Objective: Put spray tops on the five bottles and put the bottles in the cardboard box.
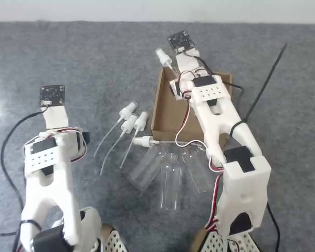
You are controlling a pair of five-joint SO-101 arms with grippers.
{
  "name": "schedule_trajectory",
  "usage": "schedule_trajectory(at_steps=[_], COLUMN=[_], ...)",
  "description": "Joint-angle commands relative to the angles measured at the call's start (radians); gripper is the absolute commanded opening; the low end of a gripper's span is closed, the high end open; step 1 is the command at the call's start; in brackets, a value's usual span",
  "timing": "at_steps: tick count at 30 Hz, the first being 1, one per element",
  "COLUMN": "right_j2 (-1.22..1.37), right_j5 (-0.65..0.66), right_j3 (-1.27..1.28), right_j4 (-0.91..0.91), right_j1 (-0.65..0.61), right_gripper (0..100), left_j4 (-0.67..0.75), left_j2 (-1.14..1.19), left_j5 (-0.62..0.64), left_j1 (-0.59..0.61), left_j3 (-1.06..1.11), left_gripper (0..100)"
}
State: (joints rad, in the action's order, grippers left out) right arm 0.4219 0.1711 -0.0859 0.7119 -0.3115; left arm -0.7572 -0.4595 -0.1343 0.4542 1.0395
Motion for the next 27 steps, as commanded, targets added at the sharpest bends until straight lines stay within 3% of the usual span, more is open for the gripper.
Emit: schedule_trajectory(at_steps=[1, 10, 27], right_j2=[-0.113, -0.22, -0.509], right_j5=[-0.014, 0.034, 0.084], right_j3=[0.023, 0.124, 0.302], right_j4=[-0.021, -0.021, 0.013], right_j1=[0.002, -0.044, -0.325], right_gripper=[0.6, 0.6, 0.6], left_j4=[0.032, 0.032, 0.032], left_j2=[-0.031, -0.031, -0.031], left_j5=[0.009, 0.009, 0.011], left_j1=[-0.003, -0.003, -0.003], left_j3=[-0.005, -0.005, -0.004], left_gripper=[24, 24, 24])
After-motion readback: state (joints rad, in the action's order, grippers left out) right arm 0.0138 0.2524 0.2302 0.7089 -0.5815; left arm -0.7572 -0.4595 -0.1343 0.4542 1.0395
